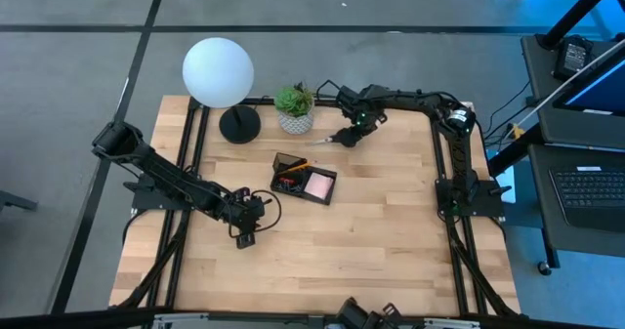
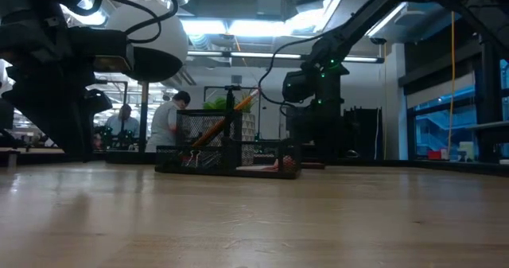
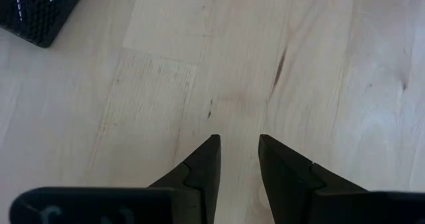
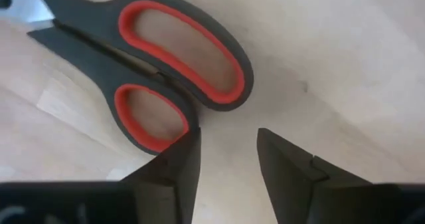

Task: Pick and place office supplies into organizer
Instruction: Put the black scissors into the black desk organizer

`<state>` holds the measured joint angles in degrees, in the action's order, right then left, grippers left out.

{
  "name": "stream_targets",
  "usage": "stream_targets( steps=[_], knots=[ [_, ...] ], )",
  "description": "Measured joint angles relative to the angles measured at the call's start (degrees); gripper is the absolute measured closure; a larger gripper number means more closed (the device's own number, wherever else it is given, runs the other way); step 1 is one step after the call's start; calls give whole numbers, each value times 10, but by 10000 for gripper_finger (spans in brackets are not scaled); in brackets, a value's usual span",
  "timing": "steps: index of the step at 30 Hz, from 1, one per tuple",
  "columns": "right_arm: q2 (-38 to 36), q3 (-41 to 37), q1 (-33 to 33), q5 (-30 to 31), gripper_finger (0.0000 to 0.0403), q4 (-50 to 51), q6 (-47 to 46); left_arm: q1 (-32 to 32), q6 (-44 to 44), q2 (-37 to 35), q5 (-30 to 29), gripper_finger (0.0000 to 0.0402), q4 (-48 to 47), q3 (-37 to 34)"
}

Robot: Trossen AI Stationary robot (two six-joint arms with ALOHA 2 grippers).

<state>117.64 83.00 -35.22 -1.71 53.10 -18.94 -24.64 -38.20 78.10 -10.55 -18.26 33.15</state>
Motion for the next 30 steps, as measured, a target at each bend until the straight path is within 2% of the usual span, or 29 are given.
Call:
stream_targets(
  steps=[19,25,30],
  knots=[
    [0,0,9,-22,251,3,-20,0,0,0,0,304,-19,0],
    [-1,0,21,-55,251,-14,-21,0,0,0,0,304,-25,0],
    [-1,0,22,-37,251,-29,-21,0,0,0,0,304,-30,0]
  ],
)
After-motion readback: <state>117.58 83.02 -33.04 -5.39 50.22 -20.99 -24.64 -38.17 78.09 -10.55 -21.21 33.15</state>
